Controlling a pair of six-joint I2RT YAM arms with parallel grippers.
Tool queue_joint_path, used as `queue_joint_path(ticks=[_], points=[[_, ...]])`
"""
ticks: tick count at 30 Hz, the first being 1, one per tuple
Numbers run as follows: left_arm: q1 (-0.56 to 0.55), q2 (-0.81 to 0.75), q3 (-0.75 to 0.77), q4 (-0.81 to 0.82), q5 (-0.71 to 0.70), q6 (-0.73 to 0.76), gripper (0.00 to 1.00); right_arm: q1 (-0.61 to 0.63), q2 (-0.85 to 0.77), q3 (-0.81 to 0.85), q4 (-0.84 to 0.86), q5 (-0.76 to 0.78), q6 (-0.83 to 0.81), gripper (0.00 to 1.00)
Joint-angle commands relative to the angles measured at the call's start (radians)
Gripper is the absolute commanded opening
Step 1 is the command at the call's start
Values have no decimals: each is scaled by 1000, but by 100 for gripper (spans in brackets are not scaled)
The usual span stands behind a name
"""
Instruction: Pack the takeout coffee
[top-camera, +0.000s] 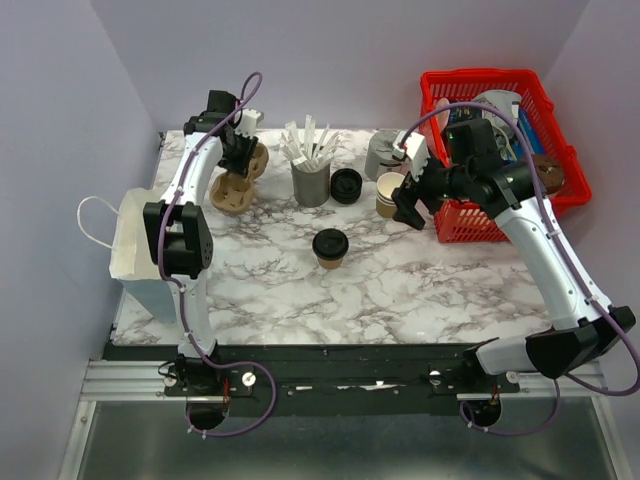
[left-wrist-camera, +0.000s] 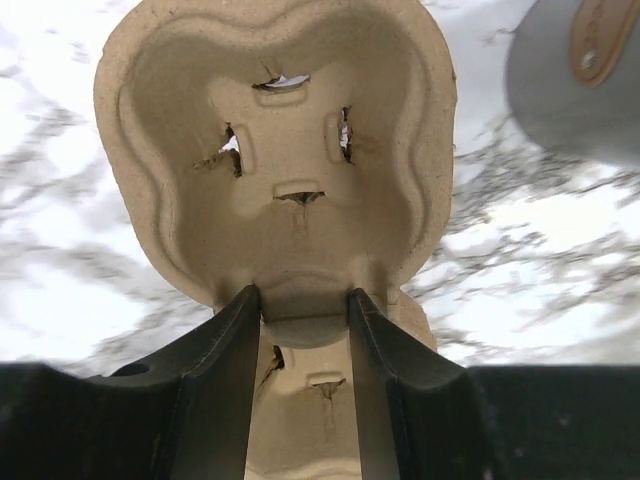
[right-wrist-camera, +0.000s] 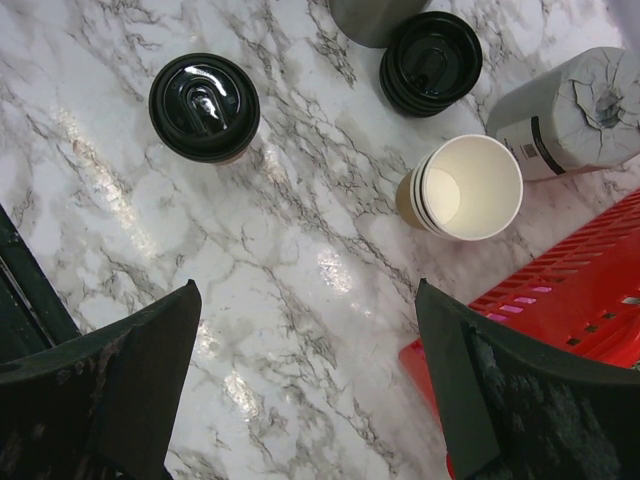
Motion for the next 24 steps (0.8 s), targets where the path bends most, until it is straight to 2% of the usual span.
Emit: queue_joint_path(ticks=[1, 3, 7, 9, 10, 11, 13, 14, 15, 16, 17, 18, 19, 20, 21, 23, 24], points=[[6, -15, 107, -101, 68, 91, 0, -1, 23, 24, -34, -34, -6, 97], [40, 52, 184, -198, 151, -39, 0, -2, 32, 30, -38, -43, -6, 97], [105, 37, 153, -179, 311, -28, 0, -2, 32, 32, -31, -41, -4, 97], [17, -4, 134, -124, 3, 93, 0, -1, 31, 29, -34, -43, -4, 97], [-12, -30, 45, -79, -196, 198, 0, -1, 29, 26, -34, -43, -4, 97], [-26, -73, 23, -51, -175, 198, 0, -1, 29, 21, -34, -43, -6, 97], [29, -72, 96, -110, 44, 147, 0, -1, 26, 16, -32, -46, -6, 97], [46, -32, 132, -129, 61, 79, 0, -1, 29, 16, -32, -49, -6, 97], [38, -3, 174, -172, 0, 51, 0, -1, 29, 15, -32, -51, -6, 97], [44, 29, 287, -215, 10, 32, 0, -1, 30, 15, -31, -52, -4, 97], [64, 92, 346, -261, 222, -17, 0, -1, 32, 15, -29, -52, -4, 97], [98, 120, 389, -299, 350, -47, 0, -1, 31, 16, -28, -51, -3, 97], [128, 126, 358, -304, 387, -74, 0, -1, 29, 16, -26, -52, -3, 97], [104, 112, 319, -285, 269, -53, 0, -1, 29, 15, -26, -52, -4, 97], [80, 82, 284, -265, 39, 63, 0, -1, 29, 15, -28, -52, -4, 97], [26, 42, 178, -222, 21, 160, 0, -1, 26, 10, -26, -49, -6, 97], [24, 4, 157, -218, 135, 179, 0, -1, 23, 9, -26, -48, -6, 97]])
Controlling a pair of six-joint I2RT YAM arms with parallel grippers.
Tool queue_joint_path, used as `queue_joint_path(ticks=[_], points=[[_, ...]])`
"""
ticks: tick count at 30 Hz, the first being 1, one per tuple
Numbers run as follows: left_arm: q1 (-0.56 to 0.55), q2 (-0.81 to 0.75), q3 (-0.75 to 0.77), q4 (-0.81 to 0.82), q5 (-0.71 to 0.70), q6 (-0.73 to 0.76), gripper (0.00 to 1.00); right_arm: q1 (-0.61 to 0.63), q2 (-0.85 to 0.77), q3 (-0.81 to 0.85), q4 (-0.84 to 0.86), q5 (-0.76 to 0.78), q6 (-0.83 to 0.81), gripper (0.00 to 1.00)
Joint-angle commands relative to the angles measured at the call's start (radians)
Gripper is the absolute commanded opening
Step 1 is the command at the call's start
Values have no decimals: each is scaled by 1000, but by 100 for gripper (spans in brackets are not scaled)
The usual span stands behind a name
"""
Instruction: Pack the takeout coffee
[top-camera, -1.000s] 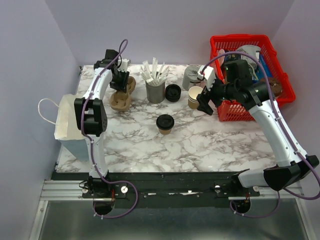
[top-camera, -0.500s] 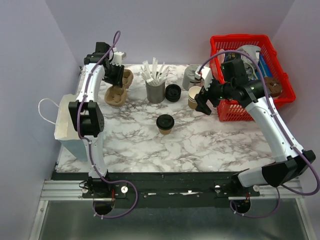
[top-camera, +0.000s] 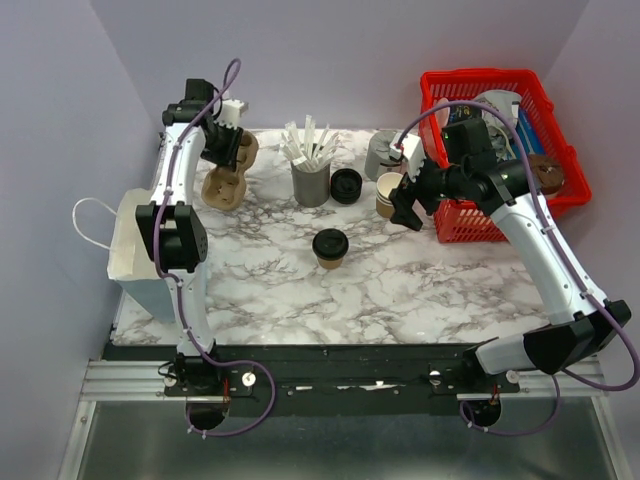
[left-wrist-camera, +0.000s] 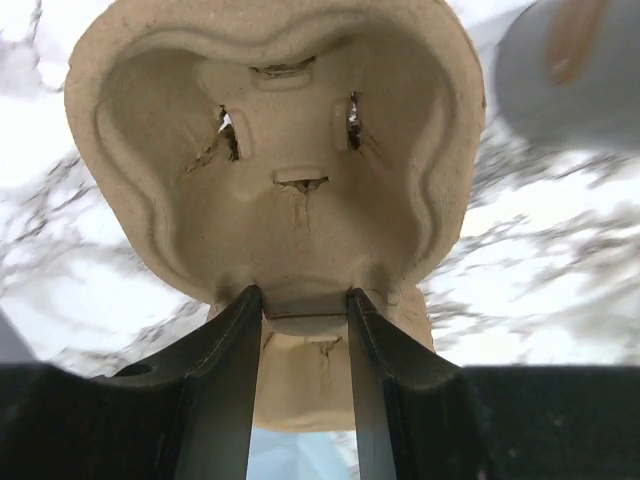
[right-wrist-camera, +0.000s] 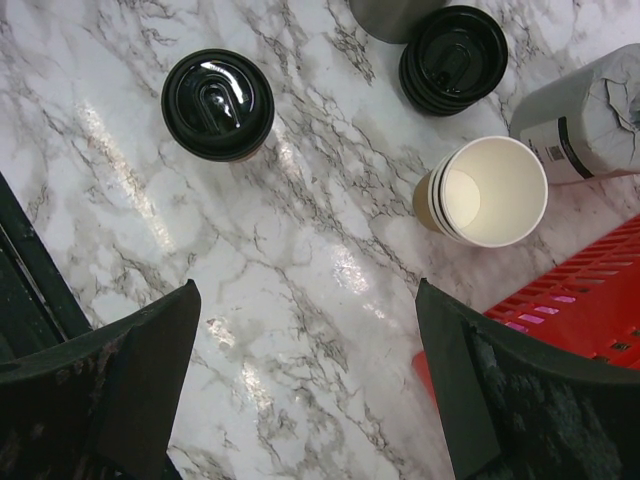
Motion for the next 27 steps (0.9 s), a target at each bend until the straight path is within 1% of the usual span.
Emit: queue_joint_path(ticks=[1, 3, 4, 5, 6, 7, 8, 10, 12, 13, 14, 15, 16, 17, 18, 19, 21, 22, 23, 24, 25, 26, 27], points=[[-49, -79, -117, -23, 94, 67, 0, -1, -8, 4, -18, -18, -6, 98], [43, -79, -114, -2, 314, -79, 0, -1, -10, -1, -18, -21, -6, 98], [74, -65, -117, 39, 403, -232, 0, -1, -10, -2, -18, -22, -7, 98], [80, -50, -103, 52, 284, -244, 0, -1, -10, -5, -15, -22, -7, 98], [45, -48, -97, 52, 174, -168, 0, -2, -8, -5, -15, -22, -7, 98], [28, -54, -105, 63, 16, -91, 0, -1, -7, -4, -15, -24, -7, 98], [13, -64, -120, 78, -32, 14, 0, -1, -7, 1, -18, -24, -7, 98], [2, -103, -171, 101, -65, 72, 0, -1, -8, 1, -17, -21, -7, 98], [2, -87, -130, 33, 136, 97, 0, -1, -8, -4, -18, -19, -9, 98], [8, -65, -78, -61, 168, 104, 0, -1, -8, -5, -14, -21, -9, 98], [2, -42, -54, -78, -36, 97, 0, -1, -10, -10, -15, -21, -10, 98], [-31, 0, -34, -86, -130, 83, 0, -1, -10, -12, -12, -22, -10, 98], [-50, 16, 4, -142, -122, 118, 0, -2, -8, -10, -12, -21, -10, 98], [-44, 25, 25, -185, -38, 144, 0, -1, -7, -10, -12, -21, -12, 98], [-42, 24, 32, -215, -19, 131, 0, -1, -7, -9, -12, -18, -12, 98], [-50, 15, 21, -188, -95, 115, 0, -1, -5, -5, -14, -18, -12, 98], [-84, -36, -94, -132, -244, 170, 0, -2, -3, -7, -15, -16, -14, 98], [-93, -44, -118, -131, -245, 219, 0, -1, -3, -9, -14, -18, -15, 98], [-98, -44, -69, -168, -237, 219, 0, -1, -2, -9, -14, -18, -17, 98], [-95, -13, -7, -224, -188, 213, 0, -1, 0, -9, -17, -19, -17, 98], [-91, 4, 50, -277, -174, 203, 0, -1, 0, -9, -15, -16, -17, 98], [-88, 14, 70, -267, -217, 168, 0, -1, 0, -12, -15, -18, -18, 98], [-87, 27, 49, -246, -244, 175, 0, -2, 4, -13, -15, -18, -18, 98]])
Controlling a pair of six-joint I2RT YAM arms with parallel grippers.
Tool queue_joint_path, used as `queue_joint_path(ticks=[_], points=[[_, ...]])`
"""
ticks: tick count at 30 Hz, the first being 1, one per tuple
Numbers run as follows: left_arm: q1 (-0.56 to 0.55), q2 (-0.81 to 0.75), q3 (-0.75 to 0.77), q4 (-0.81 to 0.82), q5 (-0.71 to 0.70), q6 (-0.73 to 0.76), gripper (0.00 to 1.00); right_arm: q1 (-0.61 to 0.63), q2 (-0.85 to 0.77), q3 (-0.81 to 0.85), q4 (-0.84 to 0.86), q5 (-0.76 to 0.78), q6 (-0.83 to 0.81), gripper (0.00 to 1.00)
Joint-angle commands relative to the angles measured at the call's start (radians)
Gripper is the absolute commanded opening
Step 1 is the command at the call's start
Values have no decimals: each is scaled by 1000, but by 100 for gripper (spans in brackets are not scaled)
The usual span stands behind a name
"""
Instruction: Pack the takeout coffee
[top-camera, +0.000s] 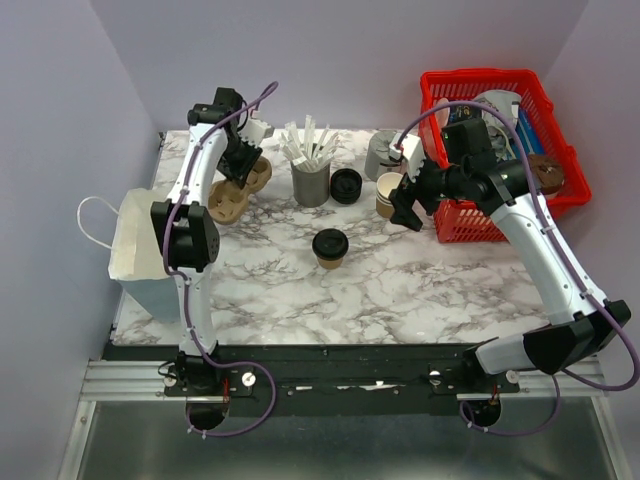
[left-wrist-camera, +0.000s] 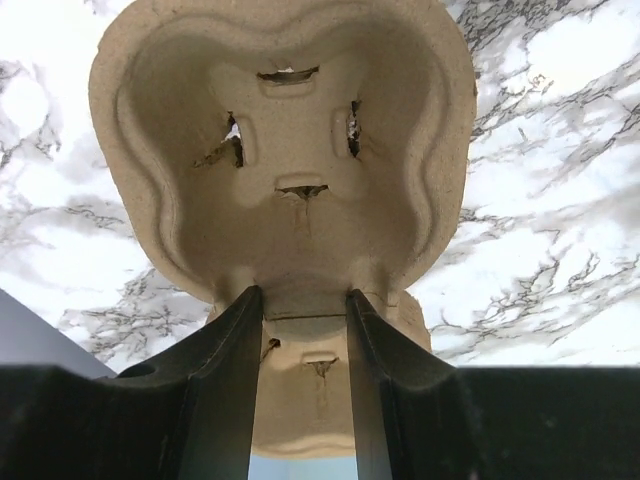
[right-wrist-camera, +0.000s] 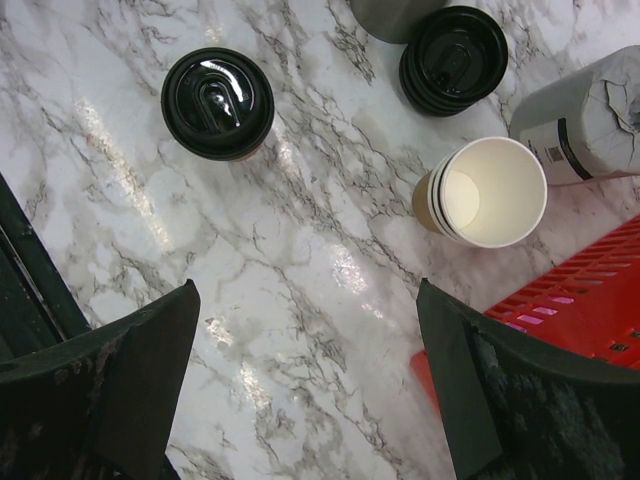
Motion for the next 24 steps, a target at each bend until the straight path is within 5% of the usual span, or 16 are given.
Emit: queue_joint_path(ticks=[1, 2, 4, 5, 8, 9, 10, 11, 13, 14, 16, 19, 24], points=[[10, 25, 62, -12, -206, 20, 0, -2, 7, -14, -12, -22, -11, 98], [13, 42, 119, -19, -192, -12, 0, -1, 12, -13, -15, -27, -11, 98], [39, 137, 422, -204, 125, -83, 0, -2, 29, 16, -35, -50, -5, 98], [56, 81, 292, -146, 224, -129, 0, -1, 29, 22, -35, -54, 0, 98], [-13, -172, -308, 392, -376, 33, 0, -1, 33, 16, -17, -53, 0, 98], [-13, -141, -279, 393, -268, 55, 0, -1, 39, 21, -23, -53, -3, 98], [33, -83, -145, 82, -67, 43, 0, -1, 41, 33, -30, -44, -8, 98], [54, -9, 192, -82, 160, 40, 0, -1, 41, 35, -32, -42, -8, 98], [44, 140, 344, -171, -30, -96, 0, -1, 39, 26, -27, -48, -8, 98], [29, 142, 289, -144, -86, -79, 0, -1, 36, 23, -23, -51, -6, 98], [50, 99, 229, -104, 61, -95, 0, -1, 39, 13, -15, -45, -5, 98], [51, 18, 50, 45, -31, -123, 0, -1, 35, 9, -17, -37, -8, 98], [51, 57, 143, -31, -17, -109, 0, -1, 32, -4, -18, -36, -12, 98]])
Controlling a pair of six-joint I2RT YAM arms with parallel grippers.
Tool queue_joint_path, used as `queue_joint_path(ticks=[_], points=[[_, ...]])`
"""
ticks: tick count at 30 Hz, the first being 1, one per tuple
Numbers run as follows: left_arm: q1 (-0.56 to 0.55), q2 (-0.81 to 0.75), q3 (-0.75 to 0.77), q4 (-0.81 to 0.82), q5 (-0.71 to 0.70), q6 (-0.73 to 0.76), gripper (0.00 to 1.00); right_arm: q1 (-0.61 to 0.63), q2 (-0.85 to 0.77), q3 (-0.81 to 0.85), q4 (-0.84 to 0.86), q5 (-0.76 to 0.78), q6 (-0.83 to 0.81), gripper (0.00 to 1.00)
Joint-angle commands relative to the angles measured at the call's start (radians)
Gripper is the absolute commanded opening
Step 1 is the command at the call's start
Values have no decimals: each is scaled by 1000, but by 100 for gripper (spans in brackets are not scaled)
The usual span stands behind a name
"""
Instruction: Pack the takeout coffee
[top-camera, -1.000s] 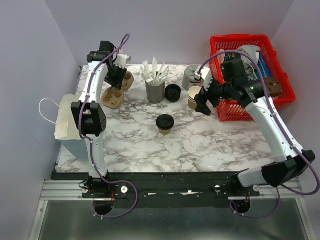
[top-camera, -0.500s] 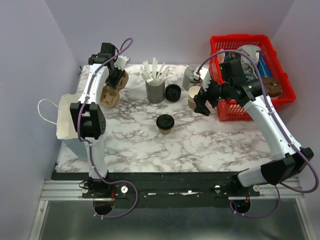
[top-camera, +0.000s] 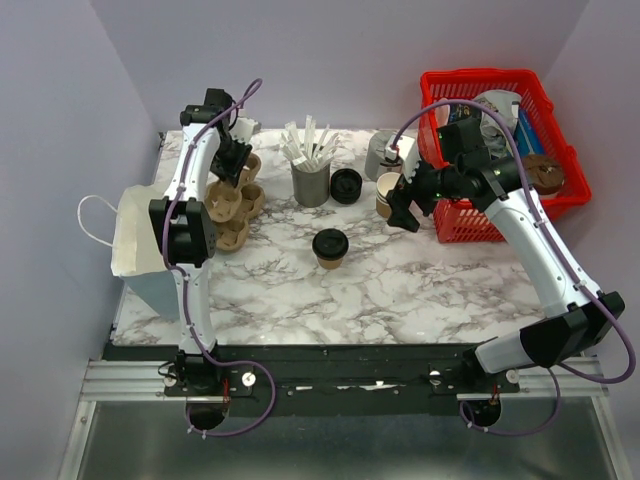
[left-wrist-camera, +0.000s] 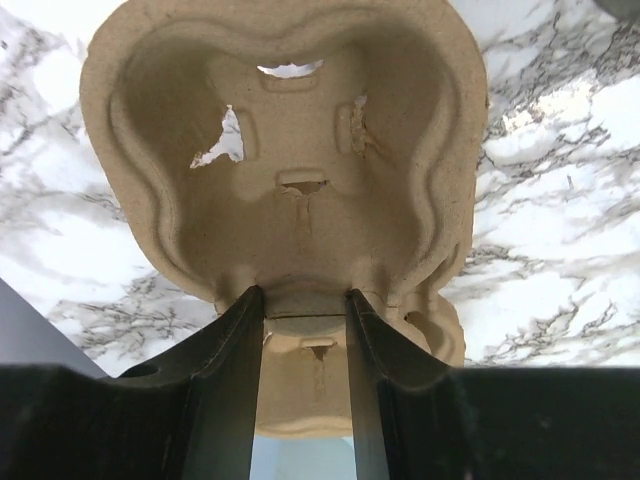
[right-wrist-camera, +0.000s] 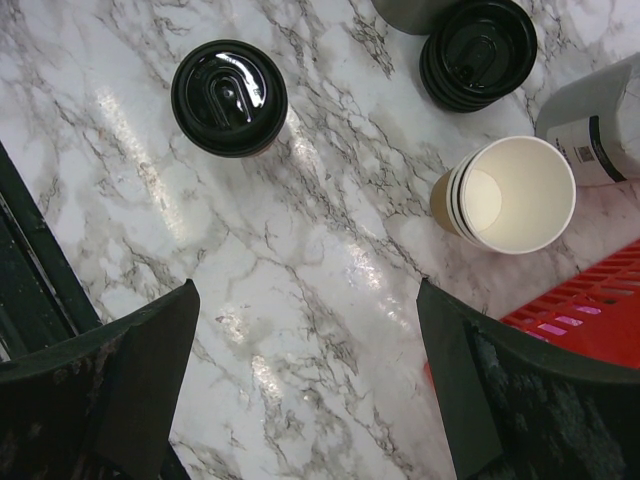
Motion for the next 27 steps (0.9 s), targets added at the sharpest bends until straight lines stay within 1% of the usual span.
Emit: queue_joint_path(ticks=[1, 2, 4, 5, 7, 10, 13, 16, 17, 21, 22, 24, 25, 27], points=[[5, -7, 106, -86, 11, -25, 0, -1, -5, -2, -5, -10, -10, 98], [5, -15, 124, -91, 40, -36, 0, -1, -5, -5, -5, -10, -11, 98], [2, -59, 115, -89, 80, -43, 0, -1, -2, -2, -6, -7, -13, 98], [0, -76, 91, -89, 126, -42, 0, -1, -2, -2, -8, -4, -14, 98], [-7, -134, 54, -89, 160, -23, 0, -1, -2, 1, -9, -4, -14, 98], [-23, -199, -21, -113, 229, 22, 0, -1, -2, 4, -12, -4, -14, 98], [-59, -271, -107, -129, 246, 55, 0, -1, -14, 4, -8, 3, -7, 98], [-98, -356, -205, -124, 260, 55, 0, -1, -39, -1, -8, 10, -4, 98], [-107, -379, -260, -123, 263, 58, 0, -2, -47, -1, -6, 14, -2, 98], [-182, -520, -406, -126, 261, 84, 0, -2, -89, -2, 3, 45, 25, 98], [-216, -545, -435, -121, 263, 89, 0, -2, -117, -2, 17, 60, 35, 98], [-263, -622, -517, -117, 279, 104, 0, -4, -148, 1, 37, 111, 67, 99], [-317, -645, -541, -103, 289, 112, 0, -4, -163, 14, 62, 137, 87, 99], [-378, -706, -598, -83, 290, 112, 0, -8, -197, 37, 84, 215, 146, 100]])
